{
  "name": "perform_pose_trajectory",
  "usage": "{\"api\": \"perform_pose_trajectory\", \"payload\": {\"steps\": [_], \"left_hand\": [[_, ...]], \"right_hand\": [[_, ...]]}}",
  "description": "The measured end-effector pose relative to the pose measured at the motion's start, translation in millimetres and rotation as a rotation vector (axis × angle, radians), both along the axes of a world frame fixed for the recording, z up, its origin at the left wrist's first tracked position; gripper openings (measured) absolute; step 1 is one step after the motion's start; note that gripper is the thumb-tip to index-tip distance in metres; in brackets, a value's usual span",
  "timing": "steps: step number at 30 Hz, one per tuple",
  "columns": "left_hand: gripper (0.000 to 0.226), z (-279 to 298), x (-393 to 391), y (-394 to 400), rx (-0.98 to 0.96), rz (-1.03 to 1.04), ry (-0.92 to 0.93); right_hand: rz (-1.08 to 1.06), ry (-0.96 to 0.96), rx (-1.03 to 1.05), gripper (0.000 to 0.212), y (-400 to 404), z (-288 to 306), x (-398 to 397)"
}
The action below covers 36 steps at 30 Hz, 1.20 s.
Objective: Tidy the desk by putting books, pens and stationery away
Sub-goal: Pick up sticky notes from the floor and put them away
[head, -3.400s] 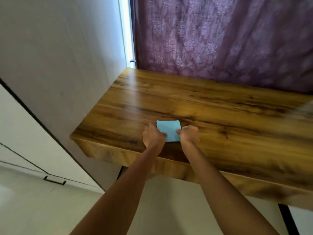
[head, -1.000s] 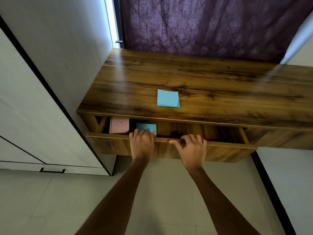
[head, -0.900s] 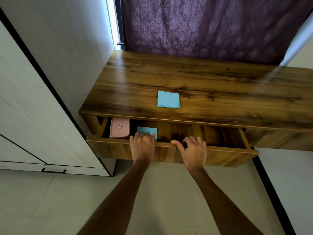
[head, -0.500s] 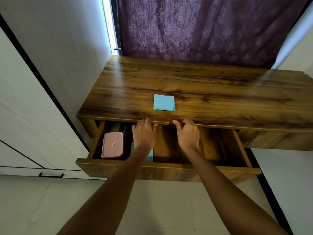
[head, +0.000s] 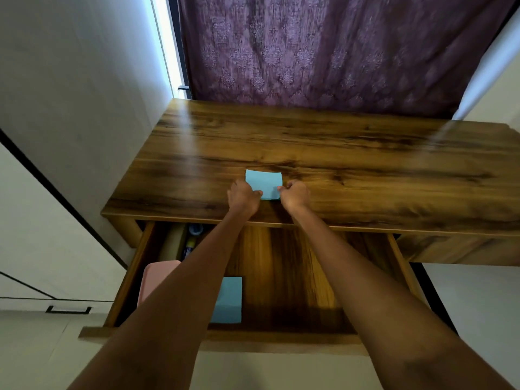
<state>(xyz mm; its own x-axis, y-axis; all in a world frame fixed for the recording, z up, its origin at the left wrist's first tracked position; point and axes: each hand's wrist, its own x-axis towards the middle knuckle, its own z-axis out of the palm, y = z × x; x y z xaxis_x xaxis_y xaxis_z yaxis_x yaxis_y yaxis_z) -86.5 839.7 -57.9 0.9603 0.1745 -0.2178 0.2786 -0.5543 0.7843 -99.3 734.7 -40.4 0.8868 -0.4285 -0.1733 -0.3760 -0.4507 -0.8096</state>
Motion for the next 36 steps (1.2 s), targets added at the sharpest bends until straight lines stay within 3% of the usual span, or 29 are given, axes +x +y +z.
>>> {"api": "perform_pose_trajectory", "payload": {"steps": [4, 15, 21, 24, 26, 30, 34, 36], "left_hand": [[0.043, 1.5, 21.5, 1.3, -0.124, 0.11, 0.073], [0.04, -1.6, 29.4, 17.4, -0.286, 0.148, 0.174], [0.038, 0.0, 0.1, 41.2, -0.433, 0.047, 0.279], [0.036, 3.8, -26.1, 57.4, -0.475, -0.023, 0.291], [0.038, 8.5, -45.4, 69.0, -0.49, -0.088, 0.368], [0.039, 8.6, -81.8, 92.3, -0.291, -0.216, 0.574], [0.03, -13.9, -95.9, 104.6, 0.15, -0.22, 0.39], [0.036, -25.8, -99.9, 106.6, 0.224, -0.247, 0.317]], "right_hand": [[-0.036, 0.016, 0.036, 0.039, 0.1, -2.4, 10.9], [-0.131, 0.041, 0.315, 0.042, -5.0, -13.6, 17.1], [-0.042, 0.122, 0.386, 0.033, -8.2, -5.0, -1.8], [0.093, 0.193, 0.349, 0.002, -4.3, -1.1, -21.3], [0.145, 0.255, 0.329, 0.013, -2.7, -2.8, -34.8], [0.229, 0.41, 0.35, 0.011, 6.2, -18.4, -75.8], [0.247, 0.543, 0.306, 0.013, 27.8, -65.2, -111.0], [0.272, 0.607, 0.281, 0.008, 40.8, -84.8, -121.3]]}}
